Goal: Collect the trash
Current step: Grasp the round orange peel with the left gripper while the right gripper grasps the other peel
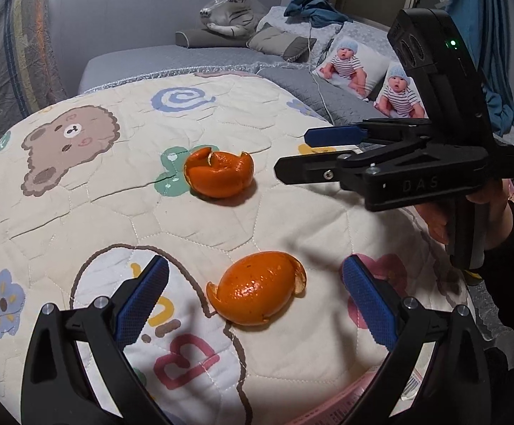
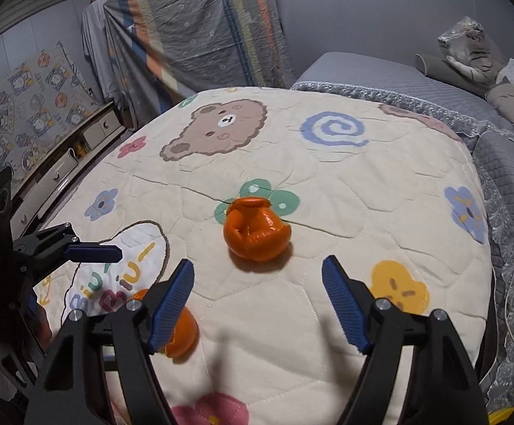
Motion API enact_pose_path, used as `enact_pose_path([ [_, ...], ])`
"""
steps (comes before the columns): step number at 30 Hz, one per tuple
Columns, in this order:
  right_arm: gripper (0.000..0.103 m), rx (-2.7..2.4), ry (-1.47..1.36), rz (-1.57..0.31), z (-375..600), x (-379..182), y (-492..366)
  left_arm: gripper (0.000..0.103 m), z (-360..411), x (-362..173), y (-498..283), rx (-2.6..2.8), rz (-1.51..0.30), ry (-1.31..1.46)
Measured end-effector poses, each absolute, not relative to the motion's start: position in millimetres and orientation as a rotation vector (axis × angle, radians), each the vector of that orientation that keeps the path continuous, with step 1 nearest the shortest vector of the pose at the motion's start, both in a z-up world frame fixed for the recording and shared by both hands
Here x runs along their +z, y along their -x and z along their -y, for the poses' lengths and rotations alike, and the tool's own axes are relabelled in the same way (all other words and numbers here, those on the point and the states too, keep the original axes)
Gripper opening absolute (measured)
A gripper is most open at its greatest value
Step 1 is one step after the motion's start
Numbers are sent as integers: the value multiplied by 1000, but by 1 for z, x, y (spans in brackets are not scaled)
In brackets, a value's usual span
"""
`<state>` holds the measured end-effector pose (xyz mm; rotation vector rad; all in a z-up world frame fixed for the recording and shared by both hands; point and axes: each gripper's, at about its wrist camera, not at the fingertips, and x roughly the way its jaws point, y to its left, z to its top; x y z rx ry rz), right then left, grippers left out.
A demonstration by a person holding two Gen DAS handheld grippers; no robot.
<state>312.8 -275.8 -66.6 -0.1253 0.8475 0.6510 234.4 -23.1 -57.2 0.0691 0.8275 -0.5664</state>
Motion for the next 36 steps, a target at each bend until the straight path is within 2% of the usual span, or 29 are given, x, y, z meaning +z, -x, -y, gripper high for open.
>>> enact_pose_path([
  [15, 67, 658, 178, -930, 244, -90, -342, 94, 30, -72, -249, -582, -860, -57],
  [17, 66, 659, 174, -941, 242, -93, -345, 93, 30, -73, -251, -584, -863, -52],
  [19, 65, 660, 178, -944, 239, -95, -348, 83, 30, -74, -253, -588, -870, -50],
  [29, 64, 636, 194, -969, 232, -108, -365, 81, 33, -90, -263, -601, -909, -43],
  [32, 60, 641, 191, -985, 230, -115, -369, 77, 34, -93, -264, -615, -915, -44],
  [35, 54, 641, 205, -966, 227, -112, -367, 61, 35, -93, -265, -642, -913, -33],
  [36, 52, 639, 206, -960, 227, -111, -367, 52, 36, -93, -264, -649, -912, -30],
])
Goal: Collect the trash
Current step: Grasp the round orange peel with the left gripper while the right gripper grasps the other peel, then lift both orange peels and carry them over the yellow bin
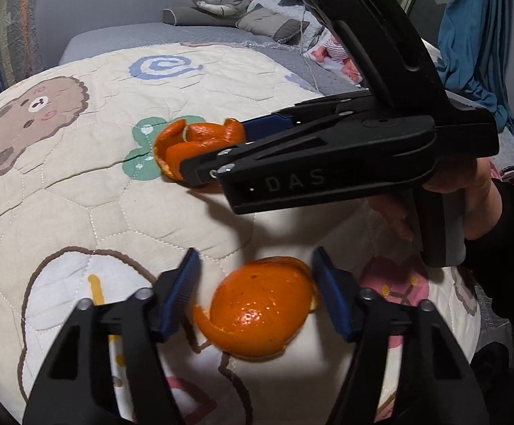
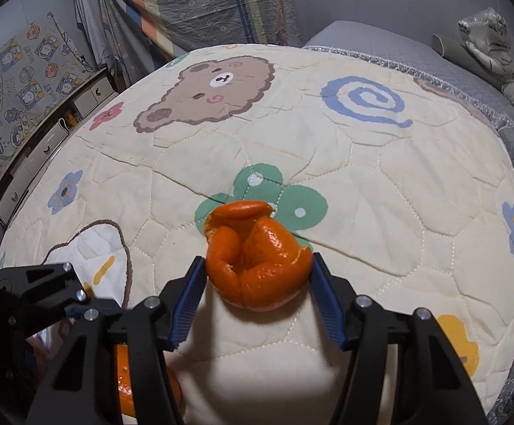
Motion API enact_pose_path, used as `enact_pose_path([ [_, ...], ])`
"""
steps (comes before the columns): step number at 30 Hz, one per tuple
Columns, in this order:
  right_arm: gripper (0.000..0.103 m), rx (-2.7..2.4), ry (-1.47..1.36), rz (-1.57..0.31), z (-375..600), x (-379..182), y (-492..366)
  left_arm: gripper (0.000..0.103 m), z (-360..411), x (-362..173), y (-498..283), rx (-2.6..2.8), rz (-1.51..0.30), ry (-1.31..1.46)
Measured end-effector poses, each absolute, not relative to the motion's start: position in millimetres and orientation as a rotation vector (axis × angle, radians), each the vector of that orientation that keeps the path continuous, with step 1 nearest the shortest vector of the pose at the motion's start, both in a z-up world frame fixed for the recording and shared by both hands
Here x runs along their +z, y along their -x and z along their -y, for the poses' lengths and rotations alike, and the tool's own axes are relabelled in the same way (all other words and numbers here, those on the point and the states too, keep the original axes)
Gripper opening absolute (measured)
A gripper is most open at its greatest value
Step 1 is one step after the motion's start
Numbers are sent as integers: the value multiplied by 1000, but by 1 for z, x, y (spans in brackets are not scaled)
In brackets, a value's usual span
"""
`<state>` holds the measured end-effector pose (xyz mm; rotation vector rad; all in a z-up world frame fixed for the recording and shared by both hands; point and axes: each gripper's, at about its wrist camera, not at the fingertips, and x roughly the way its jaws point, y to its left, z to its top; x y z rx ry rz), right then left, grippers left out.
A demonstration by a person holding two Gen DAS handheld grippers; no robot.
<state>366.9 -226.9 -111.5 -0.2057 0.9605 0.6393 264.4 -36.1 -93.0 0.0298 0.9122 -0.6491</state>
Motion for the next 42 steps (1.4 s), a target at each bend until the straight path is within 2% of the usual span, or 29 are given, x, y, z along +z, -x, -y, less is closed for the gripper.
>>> enact_pose_path([
  [1, 50, 638, 204, -961, 227, -111, -367, 47, 37, -93, -264, -657, -911, -29],
  [4, 44, 632, 193, -953, 228, -109, -369, 42, 39, -91, -260, -661, -894, -44],
  [9, 39, 634, 176, -944, 229, -102, -367, 39, 33, -85, -257, -659, -889, -17],
  [25, 38, 585, 122, -799, 281, -42, -320, 38, 37, -31, -223, -608, -793, -34],
  [42, 38, 398, 15, -688, 392, -3, -270, 38, 115, 8, -206, -643, -734, -73],
])
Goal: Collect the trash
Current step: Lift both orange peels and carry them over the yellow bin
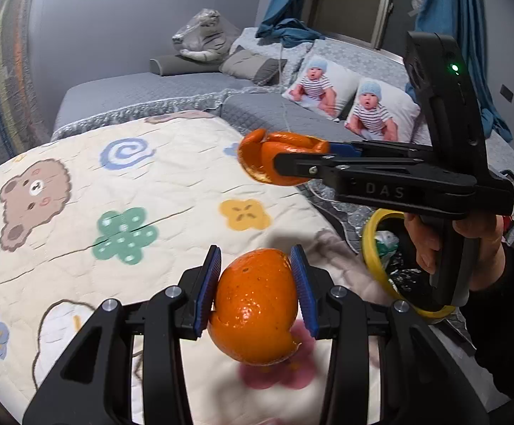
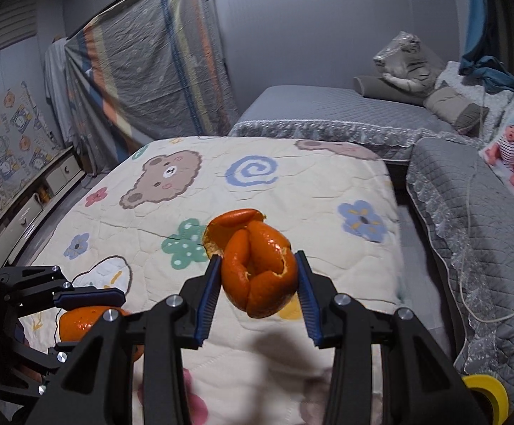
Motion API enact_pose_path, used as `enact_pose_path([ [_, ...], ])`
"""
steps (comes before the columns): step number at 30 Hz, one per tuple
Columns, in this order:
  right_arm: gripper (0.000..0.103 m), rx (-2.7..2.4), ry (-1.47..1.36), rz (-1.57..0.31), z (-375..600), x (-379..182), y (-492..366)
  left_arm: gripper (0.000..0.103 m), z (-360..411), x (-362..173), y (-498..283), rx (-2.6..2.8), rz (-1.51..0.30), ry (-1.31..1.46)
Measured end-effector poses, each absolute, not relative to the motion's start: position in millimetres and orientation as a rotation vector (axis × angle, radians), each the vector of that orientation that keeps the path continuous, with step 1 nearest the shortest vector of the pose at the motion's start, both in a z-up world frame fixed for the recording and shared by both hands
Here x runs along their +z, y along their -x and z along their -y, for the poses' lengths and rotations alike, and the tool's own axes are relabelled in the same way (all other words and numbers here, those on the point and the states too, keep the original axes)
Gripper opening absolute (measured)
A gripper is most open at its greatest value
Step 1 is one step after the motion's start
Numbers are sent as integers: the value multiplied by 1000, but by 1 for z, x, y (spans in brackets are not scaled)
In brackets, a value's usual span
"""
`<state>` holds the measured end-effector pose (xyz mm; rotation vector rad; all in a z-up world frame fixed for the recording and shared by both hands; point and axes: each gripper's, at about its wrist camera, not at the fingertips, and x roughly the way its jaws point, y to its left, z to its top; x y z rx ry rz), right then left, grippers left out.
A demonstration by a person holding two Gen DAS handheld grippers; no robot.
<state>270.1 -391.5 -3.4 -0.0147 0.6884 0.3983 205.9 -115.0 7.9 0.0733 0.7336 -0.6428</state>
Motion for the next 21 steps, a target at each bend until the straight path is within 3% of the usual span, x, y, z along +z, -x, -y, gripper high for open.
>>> enact_pose_path([
  [21, 39, -44, -170, -652, 586, -26, -158, 39, 271, 18, -173, -856, -711, -122],
])
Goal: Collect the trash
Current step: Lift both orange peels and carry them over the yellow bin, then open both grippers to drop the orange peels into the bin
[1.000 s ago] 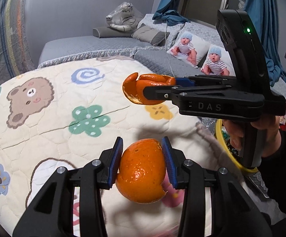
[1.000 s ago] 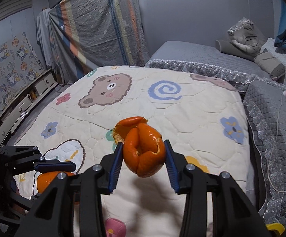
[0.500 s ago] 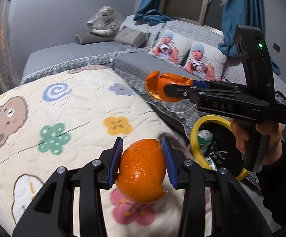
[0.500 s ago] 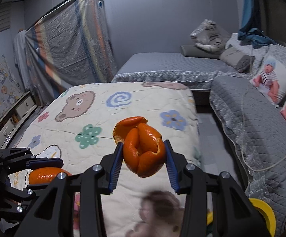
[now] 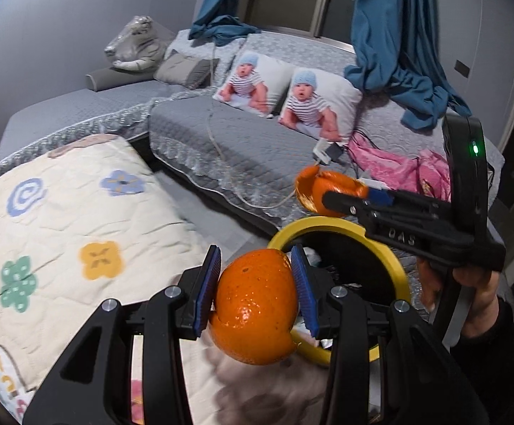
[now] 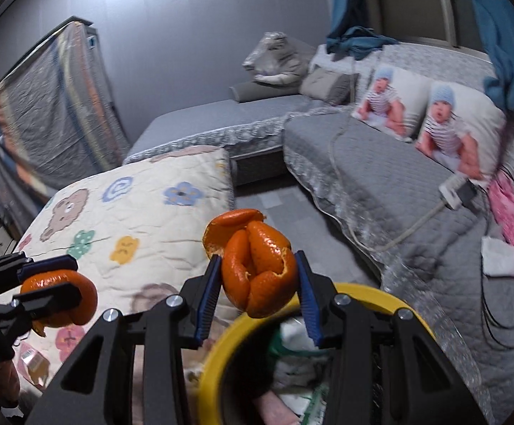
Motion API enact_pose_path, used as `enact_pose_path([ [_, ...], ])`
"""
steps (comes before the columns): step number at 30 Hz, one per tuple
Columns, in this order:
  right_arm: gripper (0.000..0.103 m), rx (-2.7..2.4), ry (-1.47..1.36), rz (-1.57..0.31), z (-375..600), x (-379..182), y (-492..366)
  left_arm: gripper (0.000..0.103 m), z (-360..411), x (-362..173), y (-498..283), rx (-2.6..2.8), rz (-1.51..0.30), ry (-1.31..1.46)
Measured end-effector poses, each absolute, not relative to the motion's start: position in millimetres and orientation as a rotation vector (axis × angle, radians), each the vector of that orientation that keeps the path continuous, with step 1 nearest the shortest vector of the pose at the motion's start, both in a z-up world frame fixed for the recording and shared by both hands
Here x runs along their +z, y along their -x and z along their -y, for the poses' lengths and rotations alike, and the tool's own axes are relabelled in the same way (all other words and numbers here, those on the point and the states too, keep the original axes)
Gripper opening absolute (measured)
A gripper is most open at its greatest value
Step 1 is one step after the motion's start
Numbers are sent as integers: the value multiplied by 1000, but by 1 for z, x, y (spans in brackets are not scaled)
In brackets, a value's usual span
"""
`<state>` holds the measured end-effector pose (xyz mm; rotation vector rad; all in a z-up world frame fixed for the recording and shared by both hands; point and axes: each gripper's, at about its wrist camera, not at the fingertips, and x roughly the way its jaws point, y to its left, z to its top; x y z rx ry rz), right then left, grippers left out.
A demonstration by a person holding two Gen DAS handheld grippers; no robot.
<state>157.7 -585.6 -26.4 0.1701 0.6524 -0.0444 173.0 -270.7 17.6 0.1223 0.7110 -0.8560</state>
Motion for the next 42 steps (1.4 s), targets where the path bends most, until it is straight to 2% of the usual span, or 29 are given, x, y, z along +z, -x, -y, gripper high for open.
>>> enact_pose_path([
  [10, 39, -197, -212, -689, 632, -68, -103, 39, 328, -6, -158, -884, -731, -159],
  [20, 39, -231, -277, -752, 651, -106, -88, 39, 376, -34, -151, -892, -771, -206],
  [35, 40, -250, -251, -809, 646, -125, -96, 42, 387, -58, -166, -848, -842, -175],
  [36, 41, -260, -251, -813, 647, -125, -96, 44, 385, -56, -166, -841, -833, -172],
  [38, 42, -266, -256, -820, 647, -124, -97, 57, 382, -53, -167, -833, -821, -163],
  [39, 45, -269, -259, -819, 648, -123, -98, 65, 379, -50, -168, -827, -813, -153],
  [42, 57, -295, -242, -804, 649, -118, -97, 74, 371, -44, -170, -812, -799, -127],
])
